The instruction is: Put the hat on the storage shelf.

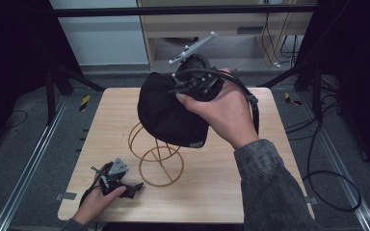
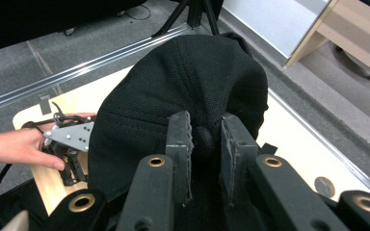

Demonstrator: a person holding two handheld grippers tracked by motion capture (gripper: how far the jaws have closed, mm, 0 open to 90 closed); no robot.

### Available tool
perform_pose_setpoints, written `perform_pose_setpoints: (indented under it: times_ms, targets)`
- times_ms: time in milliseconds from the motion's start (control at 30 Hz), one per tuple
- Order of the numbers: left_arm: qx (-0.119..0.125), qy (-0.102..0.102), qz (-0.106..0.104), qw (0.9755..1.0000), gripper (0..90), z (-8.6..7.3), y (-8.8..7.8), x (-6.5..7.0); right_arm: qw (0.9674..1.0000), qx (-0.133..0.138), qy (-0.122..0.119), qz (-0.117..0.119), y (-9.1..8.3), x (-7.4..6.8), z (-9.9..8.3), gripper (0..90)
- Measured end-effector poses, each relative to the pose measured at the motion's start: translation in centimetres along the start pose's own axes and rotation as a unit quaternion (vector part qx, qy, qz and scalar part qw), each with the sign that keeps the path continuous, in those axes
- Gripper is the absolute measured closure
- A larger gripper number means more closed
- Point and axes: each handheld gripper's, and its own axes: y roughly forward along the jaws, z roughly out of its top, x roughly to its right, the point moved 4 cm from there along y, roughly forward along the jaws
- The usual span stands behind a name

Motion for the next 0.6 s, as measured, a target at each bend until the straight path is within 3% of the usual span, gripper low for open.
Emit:
perform_pose_setpoints:
  times_ms: [600]
  targets:
    - [0.002, -0.001, 0.001, 1.0, 0.0, 0.0, 0.0, 0.0, 0.9995, 0.002, -0.004, 0.031, 3.3, -1.4, 0.6, 76.3]
